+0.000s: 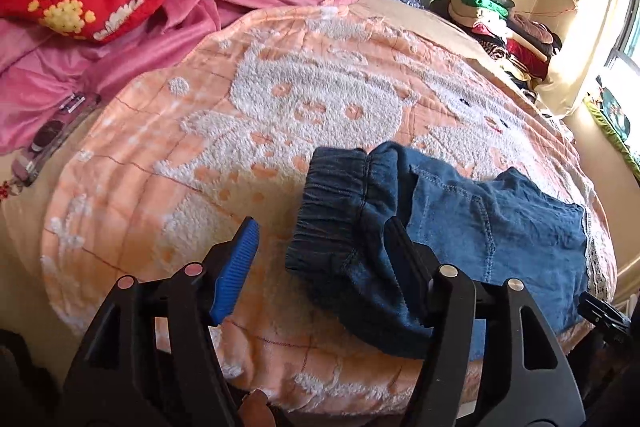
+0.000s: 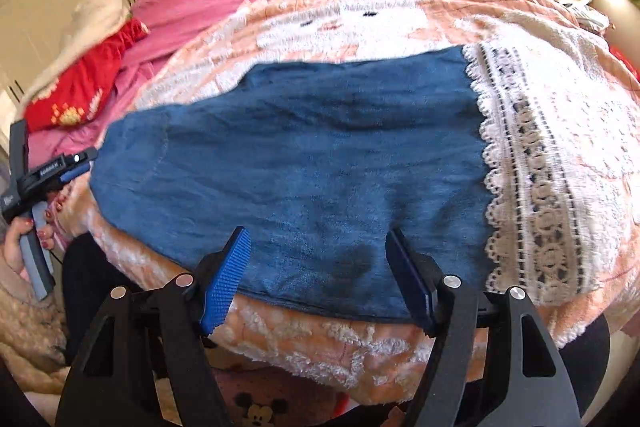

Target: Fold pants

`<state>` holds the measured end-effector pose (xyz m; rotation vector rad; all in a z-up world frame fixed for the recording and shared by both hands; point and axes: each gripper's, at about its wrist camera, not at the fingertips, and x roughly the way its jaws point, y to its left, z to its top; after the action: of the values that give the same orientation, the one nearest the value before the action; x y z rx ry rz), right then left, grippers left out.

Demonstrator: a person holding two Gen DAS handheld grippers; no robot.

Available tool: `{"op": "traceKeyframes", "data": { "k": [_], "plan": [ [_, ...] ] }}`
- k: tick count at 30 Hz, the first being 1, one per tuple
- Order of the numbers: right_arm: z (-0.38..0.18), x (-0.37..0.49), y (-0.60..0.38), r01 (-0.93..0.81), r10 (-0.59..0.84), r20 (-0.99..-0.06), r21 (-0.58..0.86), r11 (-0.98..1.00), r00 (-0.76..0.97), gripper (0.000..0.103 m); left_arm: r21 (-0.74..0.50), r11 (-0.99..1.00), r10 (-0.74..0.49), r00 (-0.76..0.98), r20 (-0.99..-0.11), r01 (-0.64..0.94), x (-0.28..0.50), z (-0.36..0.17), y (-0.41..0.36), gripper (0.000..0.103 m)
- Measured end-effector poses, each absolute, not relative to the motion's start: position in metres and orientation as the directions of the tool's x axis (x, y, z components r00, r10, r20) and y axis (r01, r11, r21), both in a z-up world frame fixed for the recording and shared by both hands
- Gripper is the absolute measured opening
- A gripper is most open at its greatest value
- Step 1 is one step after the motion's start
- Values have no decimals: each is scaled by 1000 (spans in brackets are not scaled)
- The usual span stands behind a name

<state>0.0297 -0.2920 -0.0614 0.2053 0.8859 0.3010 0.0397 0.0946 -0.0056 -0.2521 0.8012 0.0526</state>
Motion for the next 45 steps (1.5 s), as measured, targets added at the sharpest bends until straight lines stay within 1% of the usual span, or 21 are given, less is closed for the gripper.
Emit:
{"op": "traceKeyframes", "data": {
  "k": [2,6,9,11,13,20,26,29,31,32,33,35,38,41,43,45],
  "plan": [
    [-50,25,-305,-163,350,-699,321,933,624,69,-202,972,-55,713,-699,-123,38,8,91,58],
    [-28,30,-334,-132,320,-663,317,939,677,69,-242,969,-134,726,-675,-46,51,24,70,60],
    [-16,46,-361,-88,263,-665,285,954,699,69,-257,966,-197,712,-673,25,73,26,42,60],
    [-12,61,-381,-64,246,-660,288,955,710,69,-268,961,-242,702,-670,76,85,26,21,60],
    [-12,76,-402,-40,246,-663,309,950,707,68,-267,957,-272,683,-678,116,99,25,0,60],
    [-18,118,-434,-25,257,-666,337,941,700,60,-277,930,-368,599,-711,241,144,14,-62,60],
    [-34,144,-443,-19,299,-680,386,922,669,59,-254,922,-379,542,-750,294,172,-5,-88,60],
    [-41,155,-446,-10,293,-692,382,924,660,60,-269,913,-396,501,-770,307,187,-17,-94,60],
    [-47,163,-450,-12,317,-692,407,913,649,59,-278,907,-407,485,-774,317,195,-22,-97,59],
    [-50,167,-451,-6,322,-695,416,909,643,56,-279,904,-410,473,-780,324,200,-26,-100,57],
    [-53,171,-450,-8,330,-699,422,907,634,55,-275,904,-407,464,-787,327,204,-30,-102,55],
    [-58,177,-447,-26,349,-700,427,904,623,53,-268,905,-400,447,-800,331,211,-37,-105,54],
    [-70,186,-446,-35,384,-705,455,890,596,45,-263,900,-400,416,-817,349,219,-49,-112,52],
    [-75,188,-444,-52,402,-701,464,884,589,43,-255,900,-389,386,-837,354,222,-63,-120,47],
    [-75,187,-446,-61,420,-688,481,875,592,41,-260,895,-398,383,-834,363,221,-62,-123,39],
    [-76,186,-449,-69,438,-673,500,863,596,37,-307,884,-434,372,-821,354,221,-59,-124,23]
  ]
}}
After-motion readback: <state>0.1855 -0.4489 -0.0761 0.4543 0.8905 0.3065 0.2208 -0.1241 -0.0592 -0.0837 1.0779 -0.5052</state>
